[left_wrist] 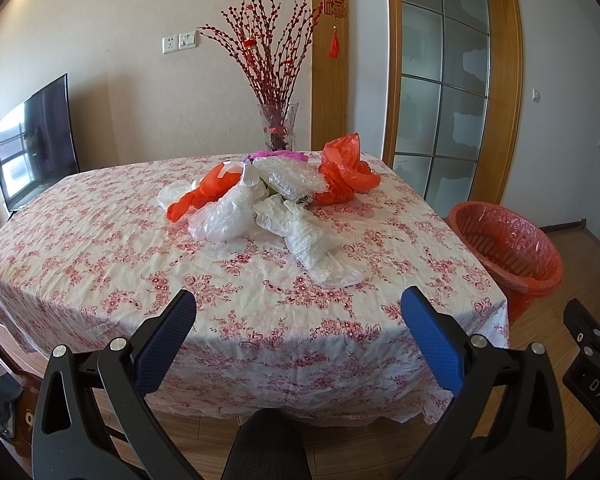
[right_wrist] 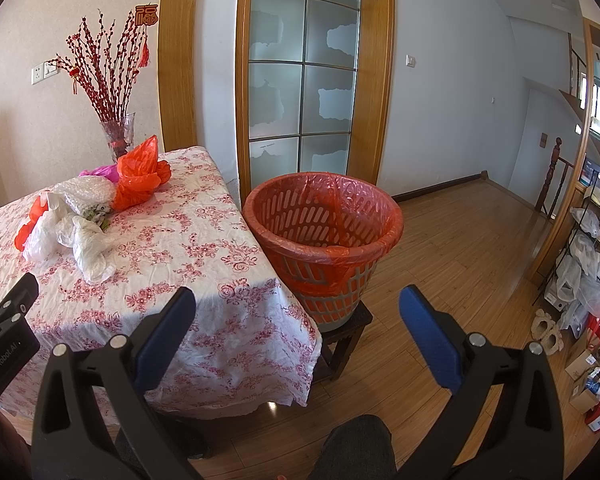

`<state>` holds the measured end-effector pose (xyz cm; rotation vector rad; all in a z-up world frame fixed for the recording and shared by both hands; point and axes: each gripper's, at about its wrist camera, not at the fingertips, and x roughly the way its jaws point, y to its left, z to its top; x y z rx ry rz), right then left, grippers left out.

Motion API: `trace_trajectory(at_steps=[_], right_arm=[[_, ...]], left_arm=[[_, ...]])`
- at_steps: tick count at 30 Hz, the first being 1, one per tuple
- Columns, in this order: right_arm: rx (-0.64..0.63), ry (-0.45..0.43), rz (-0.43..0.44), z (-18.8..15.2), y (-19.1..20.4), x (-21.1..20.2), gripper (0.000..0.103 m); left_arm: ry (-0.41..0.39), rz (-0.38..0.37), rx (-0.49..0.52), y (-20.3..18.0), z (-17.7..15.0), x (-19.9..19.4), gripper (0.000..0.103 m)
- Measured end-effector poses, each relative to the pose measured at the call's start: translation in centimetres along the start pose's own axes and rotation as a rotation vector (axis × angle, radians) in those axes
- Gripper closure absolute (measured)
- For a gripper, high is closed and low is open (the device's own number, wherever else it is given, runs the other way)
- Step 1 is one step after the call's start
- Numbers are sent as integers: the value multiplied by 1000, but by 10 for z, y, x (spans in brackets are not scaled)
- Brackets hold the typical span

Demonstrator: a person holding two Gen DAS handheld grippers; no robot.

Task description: Collect trash

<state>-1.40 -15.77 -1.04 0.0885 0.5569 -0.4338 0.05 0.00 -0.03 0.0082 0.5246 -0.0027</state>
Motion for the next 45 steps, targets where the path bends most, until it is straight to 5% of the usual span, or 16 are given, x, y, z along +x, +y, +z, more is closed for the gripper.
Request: trace_trajectory(at_steps=[37,45], right_arm=[[4,9,5,-1,0,8,4],[-19,-13,75,11,18,19,4]], left_arm=[[9,7,-7,2,0,1,2],[33,58,-77,30,4,21,2]])
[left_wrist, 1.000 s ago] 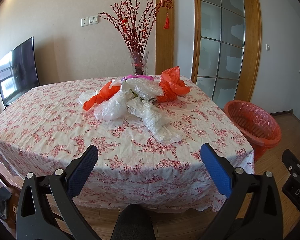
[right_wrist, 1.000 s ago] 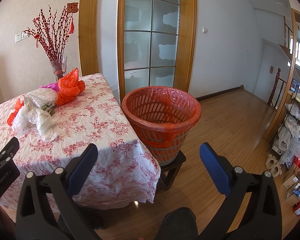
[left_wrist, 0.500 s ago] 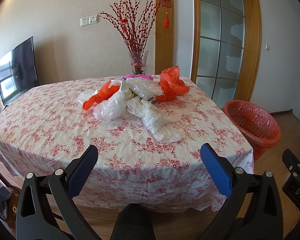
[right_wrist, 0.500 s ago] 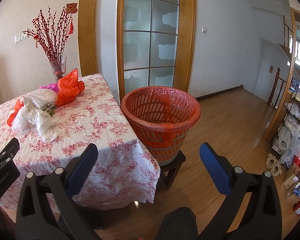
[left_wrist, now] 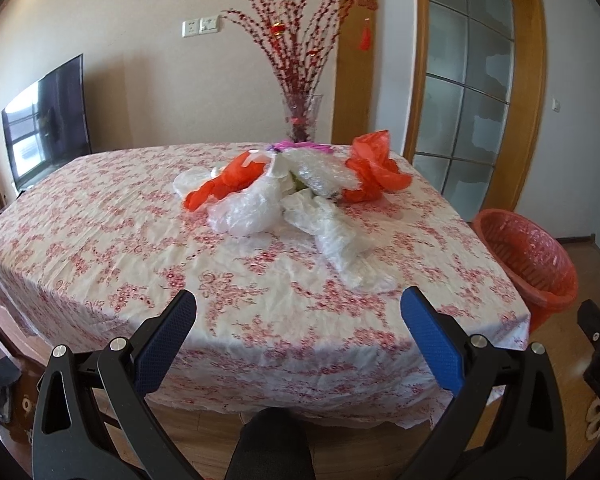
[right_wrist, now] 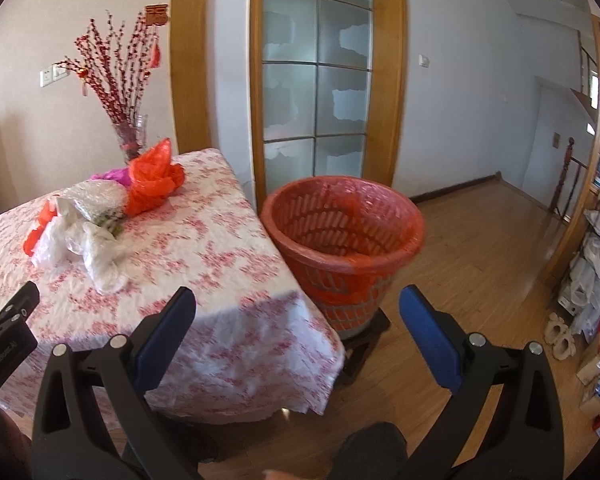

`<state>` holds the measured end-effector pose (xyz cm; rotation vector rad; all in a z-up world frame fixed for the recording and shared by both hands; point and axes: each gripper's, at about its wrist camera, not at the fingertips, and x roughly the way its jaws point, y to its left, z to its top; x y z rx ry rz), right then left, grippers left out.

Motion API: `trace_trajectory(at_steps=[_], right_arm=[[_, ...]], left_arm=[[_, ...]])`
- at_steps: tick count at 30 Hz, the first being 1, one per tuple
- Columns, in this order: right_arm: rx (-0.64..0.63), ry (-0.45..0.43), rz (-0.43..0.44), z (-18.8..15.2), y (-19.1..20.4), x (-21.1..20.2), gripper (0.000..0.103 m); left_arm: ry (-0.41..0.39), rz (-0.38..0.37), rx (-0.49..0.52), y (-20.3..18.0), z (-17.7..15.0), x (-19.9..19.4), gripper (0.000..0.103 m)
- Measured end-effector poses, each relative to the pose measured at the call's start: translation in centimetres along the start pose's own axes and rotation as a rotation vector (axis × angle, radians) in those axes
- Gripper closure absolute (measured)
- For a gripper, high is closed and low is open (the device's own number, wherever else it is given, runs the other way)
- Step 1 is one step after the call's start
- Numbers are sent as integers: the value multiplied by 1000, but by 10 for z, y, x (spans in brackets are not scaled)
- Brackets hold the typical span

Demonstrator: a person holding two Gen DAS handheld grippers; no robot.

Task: Collect trash
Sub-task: 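Reach both grippers toward the bag pile and close on bags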

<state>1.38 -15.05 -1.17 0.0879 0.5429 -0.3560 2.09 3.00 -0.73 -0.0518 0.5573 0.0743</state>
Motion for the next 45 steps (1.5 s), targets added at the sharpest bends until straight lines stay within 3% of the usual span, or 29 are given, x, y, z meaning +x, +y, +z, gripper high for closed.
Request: trace_trajectory(at_steps=[8,18,26,37,43,45], right_arm=[[-42,31,173,20,45,29,4],[-121,9,300,40,119,65,5],[-212,124,428,39,184,112,32],[-240,227,457,27,216,150,35],[-236,267,464,23,216,165,53],[-229,272,472,22,214,167,63]], left_arm=[[33,56,-74,42,12,30,2],[30,110,-146,95,29,58,2],[40,135,-144,111,32,80,2],[72,113,-158,122,32,95,2],[79,101,-148,117,32,100,2],[76,97,-142,114,33,100,2]])
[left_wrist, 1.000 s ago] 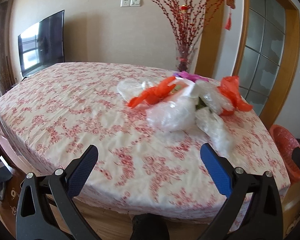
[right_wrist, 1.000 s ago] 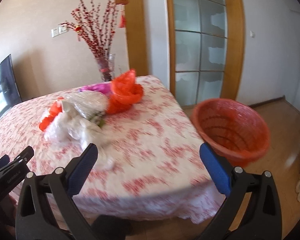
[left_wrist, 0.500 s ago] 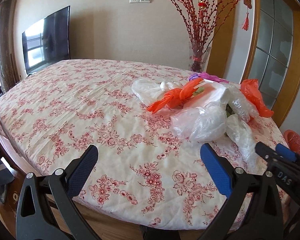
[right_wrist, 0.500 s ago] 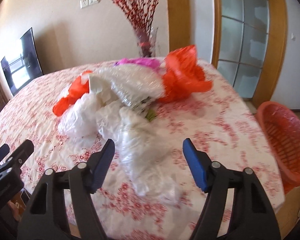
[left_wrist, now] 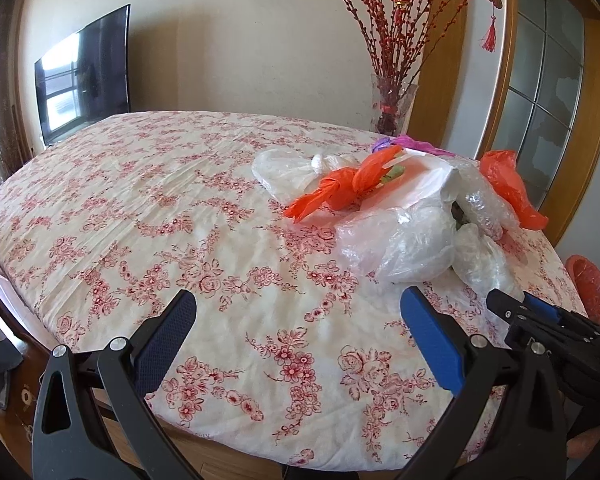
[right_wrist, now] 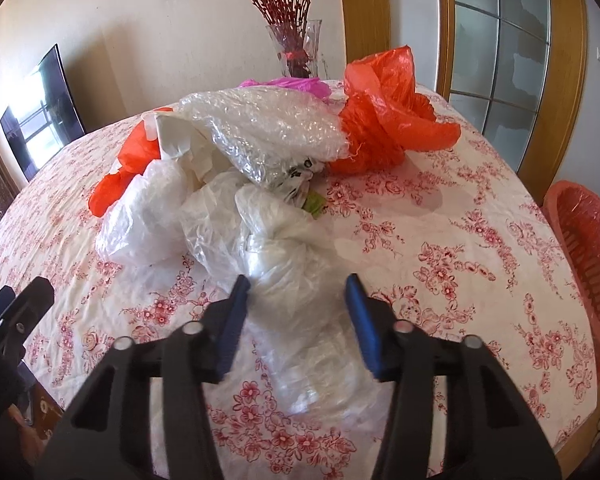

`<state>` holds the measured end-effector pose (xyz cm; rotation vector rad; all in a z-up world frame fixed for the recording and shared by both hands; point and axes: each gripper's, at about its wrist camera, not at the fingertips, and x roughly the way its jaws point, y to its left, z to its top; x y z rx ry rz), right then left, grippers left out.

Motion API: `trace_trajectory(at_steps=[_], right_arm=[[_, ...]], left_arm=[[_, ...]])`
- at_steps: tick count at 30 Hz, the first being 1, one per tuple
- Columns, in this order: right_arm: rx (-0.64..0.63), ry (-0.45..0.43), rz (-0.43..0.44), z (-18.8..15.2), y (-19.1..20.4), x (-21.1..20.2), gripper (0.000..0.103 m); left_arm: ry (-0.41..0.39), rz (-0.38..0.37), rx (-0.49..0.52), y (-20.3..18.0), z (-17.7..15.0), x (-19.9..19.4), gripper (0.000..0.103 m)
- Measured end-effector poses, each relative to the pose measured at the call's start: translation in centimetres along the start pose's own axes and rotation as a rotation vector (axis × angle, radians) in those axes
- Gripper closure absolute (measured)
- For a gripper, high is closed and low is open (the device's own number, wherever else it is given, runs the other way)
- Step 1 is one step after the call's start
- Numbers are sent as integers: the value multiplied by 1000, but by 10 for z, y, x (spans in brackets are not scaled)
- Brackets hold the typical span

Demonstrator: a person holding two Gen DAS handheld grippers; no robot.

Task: Collect trash
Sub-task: 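Reach both grippers toward the bag pile and close on bags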

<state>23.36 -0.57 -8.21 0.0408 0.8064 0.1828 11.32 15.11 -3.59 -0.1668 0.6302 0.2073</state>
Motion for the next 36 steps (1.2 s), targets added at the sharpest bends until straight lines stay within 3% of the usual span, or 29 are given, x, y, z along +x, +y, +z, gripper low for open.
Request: trace_trajectory(at_steps=[5,15,22,24,28,34,36], right_arm=[[15,-11,-2,-2,-9,-5,73],[93,-36,-57,-10,-54,-23,78],[103,-82,-140,-15,-76,-45,78],[118,-90,-153,-15,-83,-49,78],[148,-87,-157,-14,-92,-50,78],[149,-72,-150,-13,-90,-45,78],[148,-69,-149,-14,-90,-45,78]], left_arm=[[4,-21,7,-6,1,1,2],[15,-50,16,-15,4,4,2],[-36,-43,25,-8,44,14,5],[-40,-37,34,-7,58,24,12],[-11,-24,94,-13,78,52,22],[114,-51,135,-24,79,95,26],[155,-54,132,-26,78,107,33]])
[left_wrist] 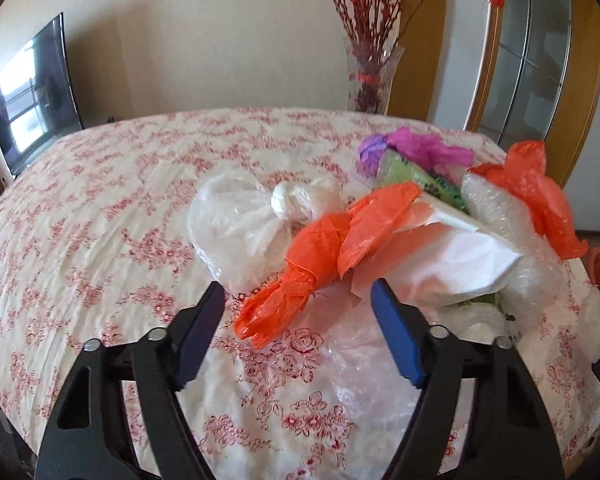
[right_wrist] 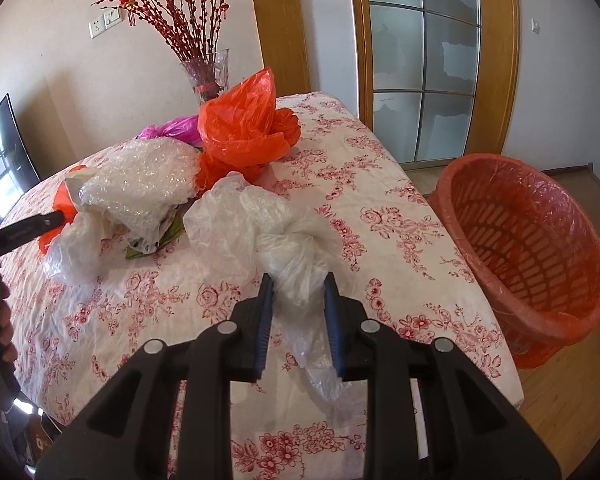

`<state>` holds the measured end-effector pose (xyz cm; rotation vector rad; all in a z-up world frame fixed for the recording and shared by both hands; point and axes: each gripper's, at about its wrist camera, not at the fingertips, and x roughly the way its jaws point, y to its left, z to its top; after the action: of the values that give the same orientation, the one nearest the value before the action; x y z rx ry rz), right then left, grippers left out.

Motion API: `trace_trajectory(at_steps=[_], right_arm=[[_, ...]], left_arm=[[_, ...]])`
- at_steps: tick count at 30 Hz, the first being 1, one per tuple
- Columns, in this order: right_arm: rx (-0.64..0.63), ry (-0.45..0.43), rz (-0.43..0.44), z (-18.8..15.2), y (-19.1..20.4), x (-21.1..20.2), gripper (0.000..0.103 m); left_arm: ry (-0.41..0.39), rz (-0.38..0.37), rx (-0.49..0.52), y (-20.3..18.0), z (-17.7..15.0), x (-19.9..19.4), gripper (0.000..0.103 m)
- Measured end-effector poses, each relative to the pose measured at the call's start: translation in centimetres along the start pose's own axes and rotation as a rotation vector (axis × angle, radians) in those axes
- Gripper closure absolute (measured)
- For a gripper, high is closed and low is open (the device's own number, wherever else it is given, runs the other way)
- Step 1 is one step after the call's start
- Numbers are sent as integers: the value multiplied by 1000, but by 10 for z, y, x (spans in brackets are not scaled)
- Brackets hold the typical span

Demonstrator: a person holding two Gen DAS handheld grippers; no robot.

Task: Collect trash
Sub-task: 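Reach both grippers toward the bag pile and close on bags, then carry the orange bag in left gripper while right carries white bag to basket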

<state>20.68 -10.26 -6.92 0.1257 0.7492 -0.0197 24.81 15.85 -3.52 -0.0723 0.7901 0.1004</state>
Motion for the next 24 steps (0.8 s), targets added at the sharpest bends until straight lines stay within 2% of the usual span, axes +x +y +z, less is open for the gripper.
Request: trace_trajectory(at_steps=[4,7,9,12,24], right_arm=[[1,1,2,0,0,0,78],[3,0,6,1,0,-1,78],[3,-1,7,2,1,-2,78],[2,-4,7,3,1,-4,78],[10,-46,13,10,-3,-21,78]], left_arm=[[18,-4,-4,-3,5,10,39],[30,-23,-1,-4,7,15,54],[35,-32,0,-3,8,17,71],[36,-61,-7,-1,12,19,83],[-31,-65,-39,7,16,-11,91]])
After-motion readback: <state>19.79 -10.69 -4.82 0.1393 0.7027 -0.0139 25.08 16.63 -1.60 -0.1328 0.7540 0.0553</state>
